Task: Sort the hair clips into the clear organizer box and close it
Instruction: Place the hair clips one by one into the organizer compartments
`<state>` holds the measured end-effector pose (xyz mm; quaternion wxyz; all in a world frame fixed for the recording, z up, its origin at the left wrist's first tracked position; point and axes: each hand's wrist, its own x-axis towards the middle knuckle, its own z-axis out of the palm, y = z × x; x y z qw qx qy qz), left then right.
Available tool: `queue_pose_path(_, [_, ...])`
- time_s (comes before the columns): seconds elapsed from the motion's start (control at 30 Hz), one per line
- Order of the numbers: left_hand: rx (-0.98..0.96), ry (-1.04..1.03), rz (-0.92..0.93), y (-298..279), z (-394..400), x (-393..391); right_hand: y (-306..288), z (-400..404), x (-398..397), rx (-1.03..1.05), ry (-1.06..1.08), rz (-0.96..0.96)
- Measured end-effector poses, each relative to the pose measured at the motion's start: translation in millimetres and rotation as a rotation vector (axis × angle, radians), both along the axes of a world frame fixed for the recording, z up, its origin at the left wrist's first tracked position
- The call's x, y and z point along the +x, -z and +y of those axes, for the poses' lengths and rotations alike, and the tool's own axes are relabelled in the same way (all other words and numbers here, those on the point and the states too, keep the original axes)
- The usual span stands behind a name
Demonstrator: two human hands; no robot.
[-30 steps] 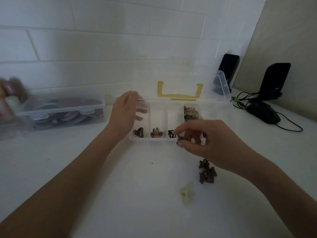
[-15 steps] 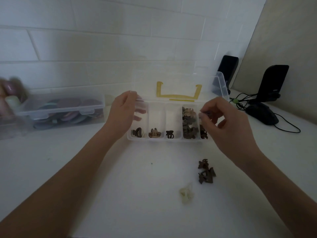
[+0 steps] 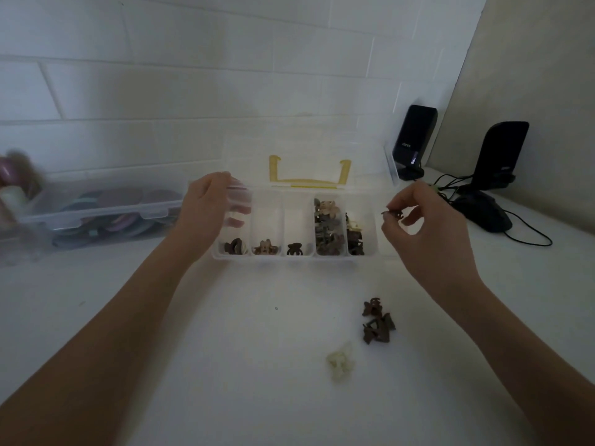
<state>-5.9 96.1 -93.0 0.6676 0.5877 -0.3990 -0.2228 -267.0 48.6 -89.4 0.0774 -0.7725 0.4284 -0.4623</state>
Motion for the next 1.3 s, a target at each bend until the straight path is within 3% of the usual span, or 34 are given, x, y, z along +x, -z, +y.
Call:
queue_pose_path(0.23, [-0.007, -0.019, 0.001, -1.6, 0.6, -0.4, 5.8, -3.3, 1.5, -0.041, 0.039, 0.158])
queue_pose_path(0.37, [-0.007, -0.022, -0.003, -1.4, 0.5, -0.6, -5.3, 3.6, -1.0, -0.033, -0.159, 0.106])
queue_pose_path(0.47, [-0.005, -0.017, -0.002, -2.4, 1.2, -0.6, -10.9, 12.6, -2.9, 0.083, -0.344, 0.415])
queue_pose_path(0.57, [-0.003, -0.018, 0.000, -2.2, 1.3, -0.9, -10.3, 20.5, -1.4, 0.070, -0.322, 0.804])
queue_pose_path(0.77, [0.010, -0.021, 0.015, -1.0, 0.2, 0.1, -12.3, 23.9, -0.9, 0.248, -0.272, 1.008])
queue_pose_path(1.03, [0.020, -0.010, 0.025, -0.1, 0.6, 0.8, -3.0, 25.3, 8.8, 0.282, -0.478, 0.848])
queue_pose_path(1.3, [0.032, -0.016, 0.050, 0.3, -1.4, 2.5, -1.7, 19.3, 12.0, 0.398, -0.609, 0.152])
